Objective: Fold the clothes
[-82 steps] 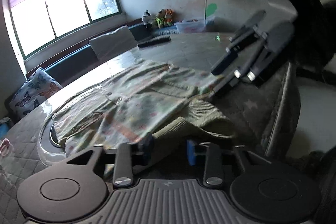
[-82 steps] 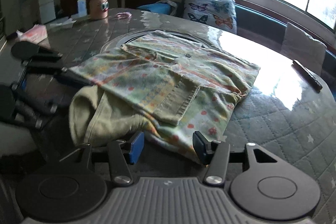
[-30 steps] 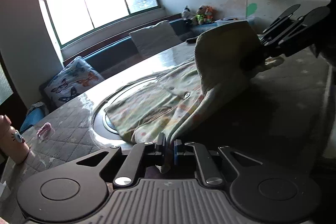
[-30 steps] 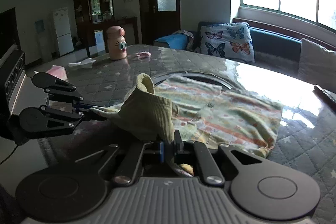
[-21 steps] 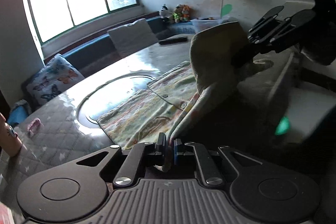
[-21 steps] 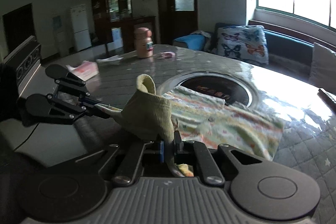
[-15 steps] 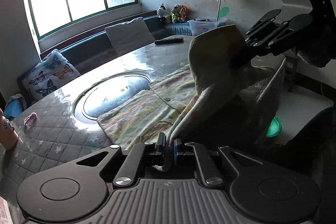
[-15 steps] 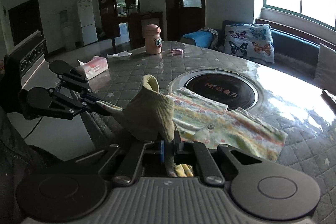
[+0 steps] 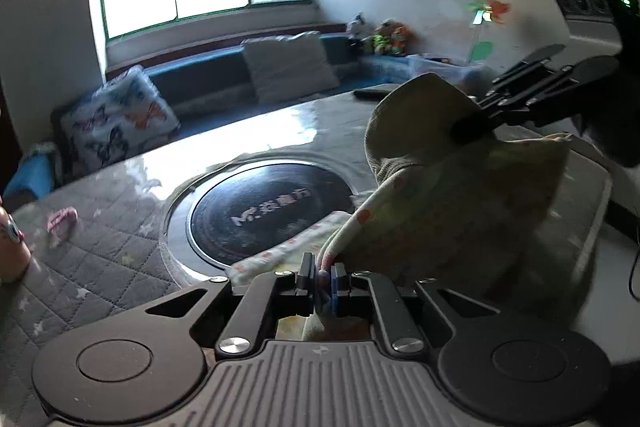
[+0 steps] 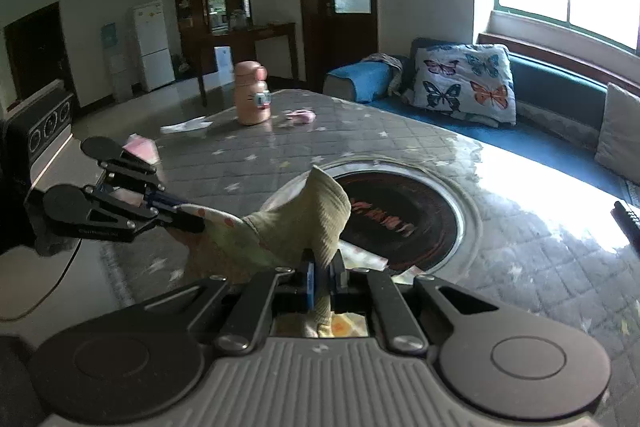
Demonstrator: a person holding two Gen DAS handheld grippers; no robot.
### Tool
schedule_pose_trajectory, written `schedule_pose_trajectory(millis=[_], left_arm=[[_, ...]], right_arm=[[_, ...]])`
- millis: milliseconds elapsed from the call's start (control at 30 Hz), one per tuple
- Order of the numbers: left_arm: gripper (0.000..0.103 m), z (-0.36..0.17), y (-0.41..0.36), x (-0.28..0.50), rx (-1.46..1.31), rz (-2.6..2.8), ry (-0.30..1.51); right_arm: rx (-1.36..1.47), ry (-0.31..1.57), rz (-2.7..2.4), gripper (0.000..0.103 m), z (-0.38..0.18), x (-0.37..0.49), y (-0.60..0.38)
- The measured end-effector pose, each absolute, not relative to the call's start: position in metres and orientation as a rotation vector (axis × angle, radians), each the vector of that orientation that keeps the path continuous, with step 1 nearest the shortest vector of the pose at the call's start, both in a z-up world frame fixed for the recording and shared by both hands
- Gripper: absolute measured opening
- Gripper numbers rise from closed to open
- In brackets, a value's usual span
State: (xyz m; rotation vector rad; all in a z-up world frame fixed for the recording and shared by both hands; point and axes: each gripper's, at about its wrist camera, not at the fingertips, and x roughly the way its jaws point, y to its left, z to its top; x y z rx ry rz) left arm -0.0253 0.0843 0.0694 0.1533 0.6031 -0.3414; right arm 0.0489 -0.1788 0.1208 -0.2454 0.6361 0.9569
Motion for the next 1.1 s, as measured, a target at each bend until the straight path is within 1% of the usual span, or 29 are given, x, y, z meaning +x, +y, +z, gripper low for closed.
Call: schedule_pose_trajectory(millis=[100, 267, 300, 333, 400, 433, 567, 633, 867, 1033, 1067, 1100], left_arm=[[0.008, 0.057, 0.093, 0.009, 0.110, -0.315, 0.649], [0.008, 0.027, 0.103, 0.054, 0.054, -0.270, 0.750], [0.008, 0.021, 0.104, 0.060, 0.050, -0.259, 0.762], [0.008, 0.017, 0.105, 0.063, 0.043, -0.252, 0.769], [0.008, 0.011, 0.106, 0.066, 0.021, -0.244, 0.779], [0.008, 0.009, 0.106, 0.067, 0.013, -0.240, 0.780], [0.008, 0.008, 0.105, 0.067, 0.011, -0.230, 0.774], [0.008, 0.009, 0.103, 0.067, 0.015, -0.227, 0.773], [0.008, 0.024, 0.099, 0.068, 0.022, -0.223, 0.728], [0.008, 0.024, 0.097, 0.071, 0.049, -0.225, 0.736], [0.008, 0.023, 0.098, 0.071, 0.049, -0.225, 0.737], [0.008, 0.022, 0.098, 0.071, 0.048, -0.225, 0.738]], right_arm=[[-0.245, 0.662, 0.942, 0.006, 0.111, 0.079, -0.167], [-0.229, 0.715, 0.889, 0.006, 0.073, 0.121, -0.148], [-0.226, 0.720, 0.880, 0.008, 0.065, 0.126, -0.146], [-0.222, 0.719, 0.864, 0.015, 0.057, 0.129, -0.145], [-0.203, 0.716, 0.833, 0.018, 0.044, 0.135, -0.145], [-0.186, 0.715, 0.822, 0.022, 0.038, 0.137, -0.146], [-0.148, 0.693, 0.782, 0.024, 0.027, 0.132, -0.157], [-0.140, 0.710, 0.792, 0.037, 0.024, 0.128, -0.161], [-0.120, 0.743, 0.760, 0.037, 0.012, 0.132, -0.160], [-0.082, 0.822, 0.739, 0.036, 0.000, 0.150, -0.151], [-0.071, 0.840, 0.742, 0.034, -0.003, 0.153, -0.150], [-0.061, 0.851, 0.743, 0.022, -0.005, 0.155, -0.150]])
